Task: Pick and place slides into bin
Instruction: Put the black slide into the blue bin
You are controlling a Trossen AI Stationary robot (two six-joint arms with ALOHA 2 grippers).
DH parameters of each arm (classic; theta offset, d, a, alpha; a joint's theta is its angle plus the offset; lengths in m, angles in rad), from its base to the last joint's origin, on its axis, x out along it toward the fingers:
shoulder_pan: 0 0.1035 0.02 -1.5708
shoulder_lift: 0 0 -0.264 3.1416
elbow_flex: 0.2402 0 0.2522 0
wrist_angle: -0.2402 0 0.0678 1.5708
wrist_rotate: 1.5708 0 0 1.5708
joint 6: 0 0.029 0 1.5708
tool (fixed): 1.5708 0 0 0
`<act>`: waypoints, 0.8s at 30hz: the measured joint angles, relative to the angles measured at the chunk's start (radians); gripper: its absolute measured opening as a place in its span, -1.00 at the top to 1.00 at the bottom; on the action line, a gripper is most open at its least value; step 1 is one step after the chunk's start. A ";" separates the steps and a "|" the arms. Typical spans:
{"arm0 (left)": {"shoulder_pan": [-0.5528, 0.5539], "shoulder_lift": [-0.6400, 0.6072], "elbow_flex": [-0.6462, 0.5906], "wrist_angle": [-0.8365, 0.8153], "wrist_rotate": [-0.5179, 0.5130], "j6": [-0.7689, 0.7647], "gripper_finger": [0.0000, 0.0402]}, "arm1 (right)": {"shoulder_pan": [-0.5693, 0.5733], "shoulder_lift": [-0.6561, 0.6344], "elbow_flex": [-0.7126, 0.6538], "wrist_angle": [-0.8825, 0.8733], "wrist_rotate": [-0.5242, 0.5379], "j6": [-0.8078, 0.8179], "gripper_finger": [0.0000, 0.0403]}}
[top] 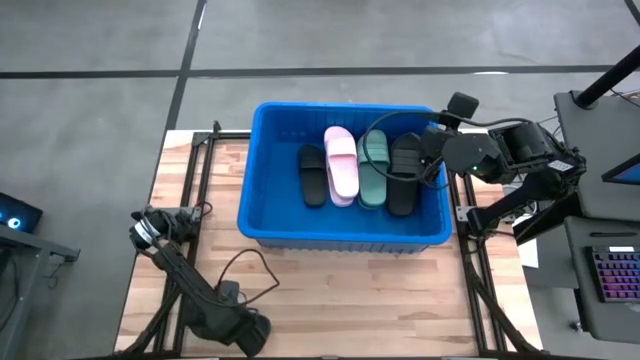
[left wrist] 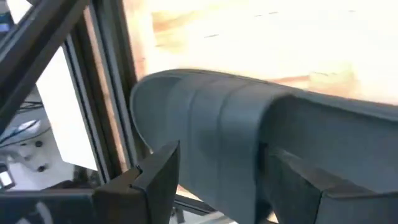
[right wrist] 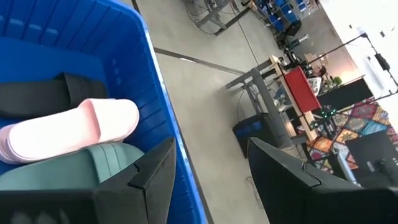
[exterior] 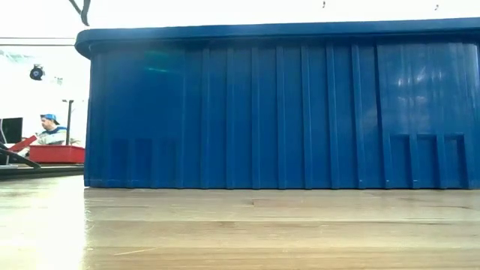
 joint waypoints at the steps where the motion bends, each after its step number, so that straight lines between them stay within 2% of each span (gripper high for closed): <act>1: 0.000 0.000 -0.006 0.000 0.008 0.007 0.01 | 0.000 0.000 0.000 0.000 0.000 -0.008 0.05; 17: 0.000 0.000 -0.070 0.046 0.036 0.010 0.03 | 0.000 0.000 0.000 0.000 0.000 -0.029 0.05; 20: 0.000 0.000 -0.061 0.053 0.037 0.011 0.13 | 0.000 -0.001 0.000 0.000 0.000 -0.031 0.05; 24: 0.000 0.000 -0.057 0.060 0.036 0.048 0.36 | 0.000 -0.002 0.000 0.000 0.000 -0.045 0.05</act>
